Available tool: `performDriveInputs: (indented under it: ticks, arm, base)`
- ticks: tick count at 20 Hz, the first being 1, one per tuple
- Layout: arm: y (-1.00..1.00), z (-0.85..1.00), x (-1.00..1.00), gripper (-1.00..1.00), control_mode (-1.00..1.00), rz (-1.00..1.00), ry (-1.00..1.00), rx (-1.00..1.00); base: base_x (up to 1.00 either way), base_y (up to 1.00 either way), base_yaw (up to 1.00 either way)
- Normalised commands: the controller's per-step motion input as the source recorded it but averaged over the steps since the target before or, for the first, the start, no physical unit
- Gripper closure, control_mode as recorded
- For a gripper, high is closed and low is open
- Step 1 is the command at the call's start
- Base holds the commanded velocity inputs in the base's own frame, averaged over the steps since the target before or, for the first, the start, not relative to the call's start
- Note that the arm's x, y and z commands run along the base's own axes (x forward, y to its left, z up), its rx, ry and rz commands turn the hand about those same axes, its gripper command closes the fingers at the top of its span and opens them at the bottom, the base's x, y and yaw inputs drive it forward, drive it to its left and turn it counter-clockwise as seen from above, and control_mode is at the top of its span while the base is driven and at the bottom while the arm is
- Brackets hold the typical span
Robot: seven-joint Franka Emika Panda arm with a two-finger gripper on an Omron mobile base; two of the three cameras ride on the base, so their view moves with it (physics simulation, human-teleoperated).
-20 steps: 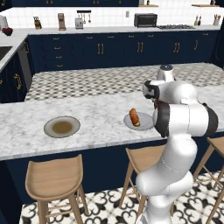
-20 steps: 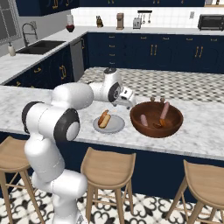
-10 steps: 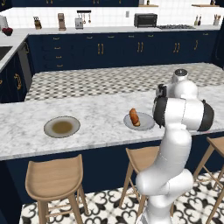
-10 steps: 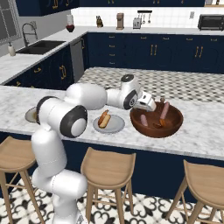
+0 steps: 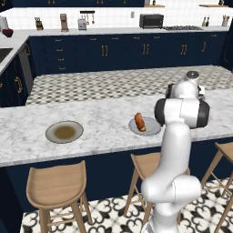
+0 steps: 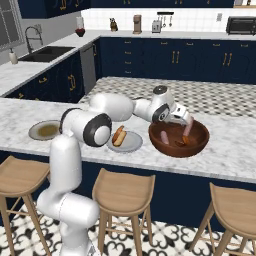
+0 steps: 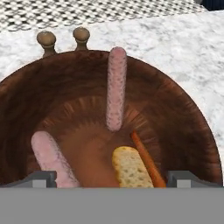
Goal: Place one bun and one sausage from the bowl on each plate.
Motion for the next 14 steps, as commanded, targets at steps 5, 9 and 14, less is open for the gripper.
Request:
performDriveInputs:
  ticks: [5, 9, 14]
  arm:
    - [-0.29, -0.45, 0.48, -1.00, -1.00, 0.00, 0.00, -0.06]
    - [-0.29, -0.32, 0.53, -1.00, -1.00, 0.00, 0.00, 0.00]
    - [-0.38, -0.32, 0.55, -1.00, -1.00, 0.00, 0.06, 0.00]
  base:
    - [0.00, 0.00, 0.00]
    - [0.00, 0.00, 0.00]
    - [0.00, 0.00, 0.00]
